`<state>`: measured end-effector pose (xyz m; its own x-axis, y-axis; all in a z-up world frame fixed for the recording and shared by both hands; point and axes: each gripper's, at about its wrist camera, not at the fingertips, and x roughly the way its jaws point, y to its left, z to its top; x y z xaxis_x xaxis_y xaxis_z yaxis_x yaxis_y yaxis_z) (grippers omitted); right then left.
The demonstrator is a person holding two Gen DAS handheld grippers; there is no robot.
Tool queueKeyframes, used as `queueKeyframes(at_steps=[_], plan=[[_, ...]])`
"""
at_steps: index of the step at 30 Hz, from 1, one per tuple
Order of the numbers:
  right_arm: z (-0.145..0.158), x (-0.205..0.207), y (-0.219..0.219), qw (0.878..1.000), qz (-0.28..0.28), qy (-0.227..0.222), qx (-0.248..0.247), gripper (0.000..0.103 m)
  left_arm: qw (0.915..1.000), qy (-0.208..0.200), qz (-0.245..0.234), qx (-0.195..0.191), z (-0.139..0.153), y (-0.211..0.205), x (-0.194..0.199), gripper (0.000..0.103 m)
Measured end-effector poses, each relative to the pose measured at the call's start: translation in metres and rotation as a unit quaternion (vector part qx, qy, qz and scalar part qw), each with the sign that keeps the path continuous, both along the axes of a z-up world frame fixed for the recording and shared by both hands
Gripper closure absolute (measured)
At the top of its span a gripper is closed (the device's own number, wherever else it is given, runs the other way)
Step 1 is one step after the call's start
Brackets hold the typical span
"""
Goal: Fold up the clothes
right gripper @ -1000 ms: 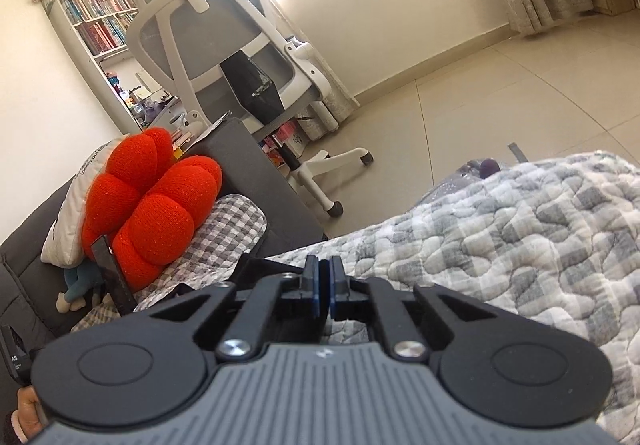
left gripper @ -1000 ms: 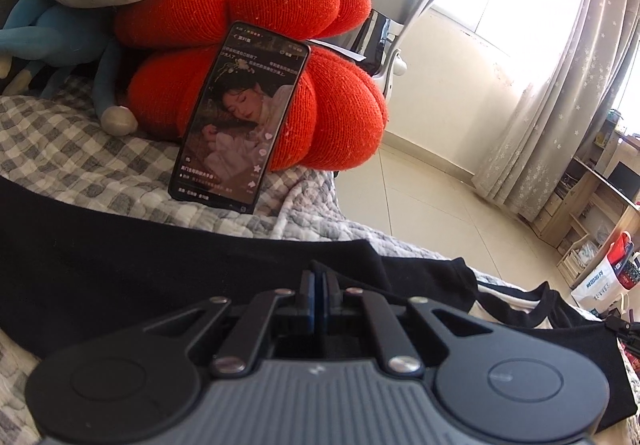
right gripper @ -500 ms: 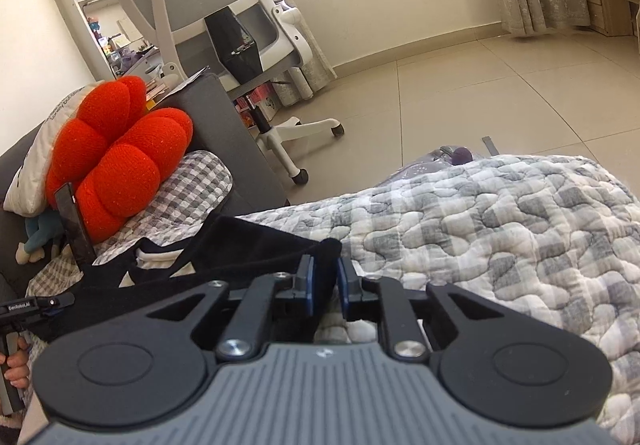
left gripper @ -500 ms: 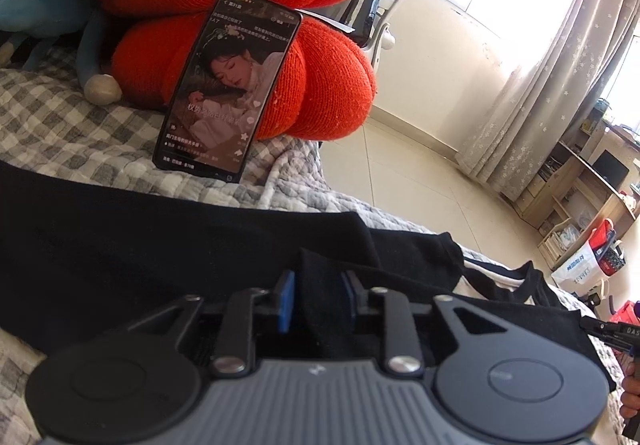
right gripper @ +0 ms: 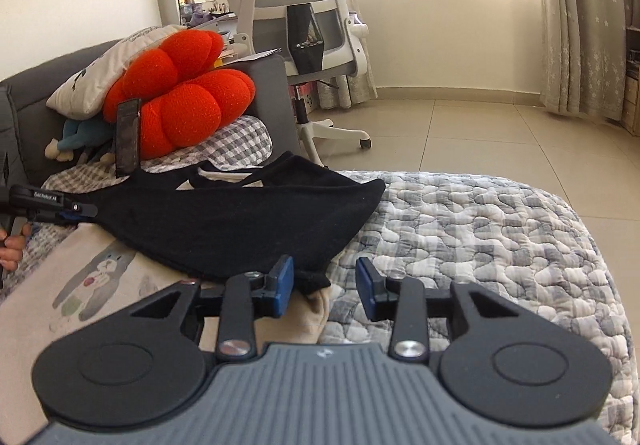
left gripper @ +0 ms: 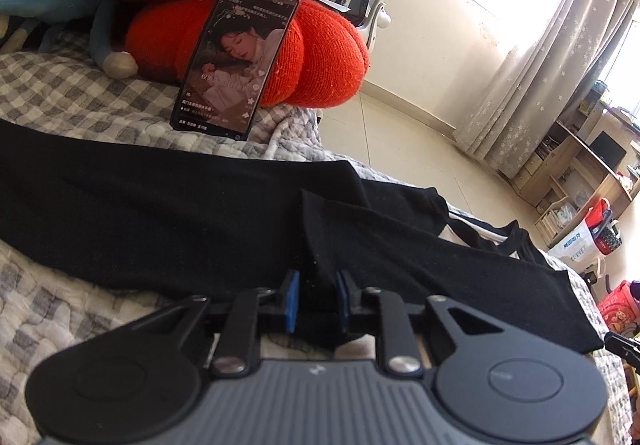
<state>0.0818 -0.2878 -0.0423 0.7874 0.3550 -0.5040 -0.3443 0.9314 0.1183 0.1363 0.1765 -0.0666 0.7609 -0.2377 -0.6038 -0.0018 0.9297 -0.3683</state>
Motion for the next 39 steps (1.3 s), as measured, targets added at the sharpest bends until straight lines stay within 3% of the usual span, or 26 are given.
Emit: queueKeyframes(at_steps=[3, 8, 10, 11, 14, 20, 21, 25, 27, 31, 34, 39], plan=[[-0.008, -0.003, 0.013, 0.998, 0.01, -0.015, -0.064, 0.064, 1.0, -0.001, 0.005, 0.003, 0.0, -0.001, 0.0, 0.086], [-0.019, 0.003, 0.03, 0.99, 0.013, -0.054, -0.126, 0.065, 0.9998, -0.004, 0.008, 0.017, 0.002, -0.006, -0.001, 0.088], [-0.023, 0.002, 0.037, 0.985, 0.01, -0.075, -0.154, 0.081, 0.9997, -0.005, 0.007, 0.021, 0.002, -0.007, -0.002, 0.089], [-0.023, 0.0, 0.039, 0.983, 0.012, -0.084, -0.161, 0.095, 0.9997, -0.006, 0.006, 0.023, 0.003, -0.008, -0.002, 0.09], [-0.02, -0.01, 0.046, 0.972, -0.004, -0.113, -0.205, 0.097, 0.9997, -0.008, 0.005, 0.024, 0.004, -0.008, -0.003, 0.091], [-0.045, -0.007, 0.054, 0.951, 0.002, -0.08, -0.299, 0.097, 0.9986, 0.001, -0.012, 0.052, 0.003, -0.014, -0.006, 0.091], [-0.045, -0.008, 0.053, 0.95, 0.002, -0.084, -0.301, 0.097, 0.9983, 0.0, -0.016, 0.056, 0.004, -0.015, -0.007, 0.091], [-0.033, -0.006, 0.04, 0.965, -0.004, -0.068, -0.252, 0.095, 0.9972, -0.002, -0.032, 0.067, 0.008, -0.013, -0.01, 0.089], [-0.028, -0.008, 0.032, 0.969, -0.015, -0.062, -0.24, 0.088, 0.9971, -0.004, -0.032, 0.069, 0.014, -0.011, -0.013, 0.083], [-0.024, -0.013, 0.027, 0.971, -0.021, -0.068, -0.23, 0.085, 0.9954, -0.026, -0.046, 0.08, 0.031, -0.019, -0.016, 0.074], [-0.026, -0.02, 0.036, 0.968, -0.011, -0.081, -0.235, 0.085, 0.9911, -0.037, -0.092, 0.089, 0.044, -0.045, -0.009, 0.069], [-0.03, -0.024, 0.049, 0.961, 0.015, -0.117, -0.25, 0.085, 0.9764, -0.044, -0.187, 0.098, 0.053, -0.11, 0.018, 0.065]])
